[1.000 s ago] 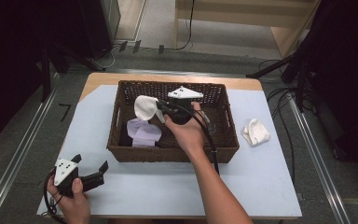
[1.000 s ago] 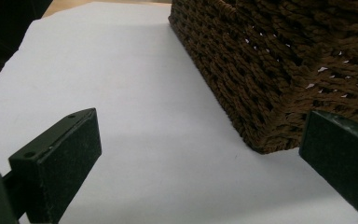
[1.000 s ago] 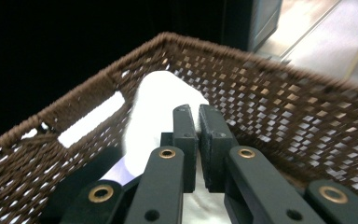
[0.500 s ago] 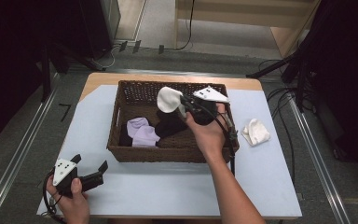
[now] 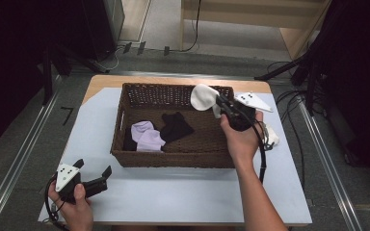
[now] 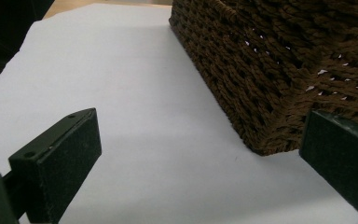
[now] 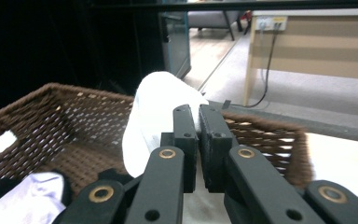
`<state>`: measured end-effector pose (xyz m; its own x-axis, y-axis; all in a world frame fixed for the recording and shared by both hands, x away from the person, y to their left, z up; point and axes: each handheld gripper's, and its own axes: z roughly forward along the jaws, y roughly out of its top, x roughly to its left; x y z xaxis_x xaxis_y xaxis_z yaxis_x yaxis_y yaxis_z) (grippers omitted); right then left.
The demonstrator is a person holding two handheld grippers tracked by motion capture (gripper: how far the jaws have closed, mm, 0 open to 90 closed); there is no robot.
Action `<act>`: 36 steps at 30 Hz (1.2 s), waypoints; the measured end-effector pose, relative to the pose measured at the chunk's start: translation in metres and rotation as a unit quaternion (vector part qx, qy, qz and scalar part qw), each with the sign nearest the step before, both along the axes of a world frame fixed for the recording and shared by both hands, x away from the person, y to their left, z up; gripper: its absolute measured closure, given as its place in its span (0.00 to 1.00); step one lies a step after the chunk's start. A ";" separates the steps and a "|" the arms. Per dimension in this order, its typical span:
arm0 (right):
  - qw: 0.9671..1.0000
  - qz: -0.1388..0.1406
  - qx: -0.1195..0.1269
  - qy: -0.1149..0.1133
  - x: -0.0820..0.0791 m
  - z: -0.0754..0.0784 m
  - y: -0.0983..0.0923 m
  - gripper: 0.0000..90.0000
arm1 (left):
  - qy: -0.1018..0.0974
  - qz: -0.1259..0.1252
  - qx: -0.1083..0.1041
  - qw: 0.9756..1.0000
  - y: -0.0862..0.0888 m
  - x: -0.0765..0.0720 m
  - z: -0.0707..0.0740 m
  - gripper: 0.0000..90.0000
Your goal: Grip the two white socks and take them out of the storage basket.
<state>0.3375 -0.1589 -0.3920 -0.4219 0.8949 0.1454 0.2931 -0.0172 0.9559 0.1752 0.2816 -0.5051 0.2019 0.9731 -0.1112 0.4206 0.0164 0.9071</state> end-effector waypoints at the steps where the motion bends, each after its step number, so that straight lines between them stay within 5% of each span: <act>1: 1.000 -0.004 0.002 -0.004 -0.001 0.001 -0.005 0.96 | 0.001 0.001 0.001 1.000 0.000 0.000 0.000 0.00; 9: 0.999 -0.043 0.015 -0.020 -0.008 0.009 -0.045 0.96 | 0.000 0.000 0.004 1.000 -0.001 0.000 0.000 0.00; 17: 0.995 -0.091 0.022 -0.022 -0.015 0.001 -0.089 0.96 | -0.001 -0.001 0.006 1.000 -0.001 0.000 0.000 0.00; 26: 0.989 -0.146 0.021 0.015 -0.019 -0.037 -0.133 0.96 | 0.000 0.000 0.008 1.000 -0.001 0.000 0.000 0.00; 36: 0.984 -0.170 0.011 0.058 -0.015 -0.073 -0.144 0.96 | 0.001 0.000 0.008 1.000 -0.002 0.000 0.000 0.00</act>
<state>0.3222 -0.3027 -0.4652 -0.0791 0.9775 0.1957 0.3744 -0.1528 0.9146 0.1748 0.2801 -0.5050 0.2009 0.9750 -0.0953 0.4215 0.0018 0.9068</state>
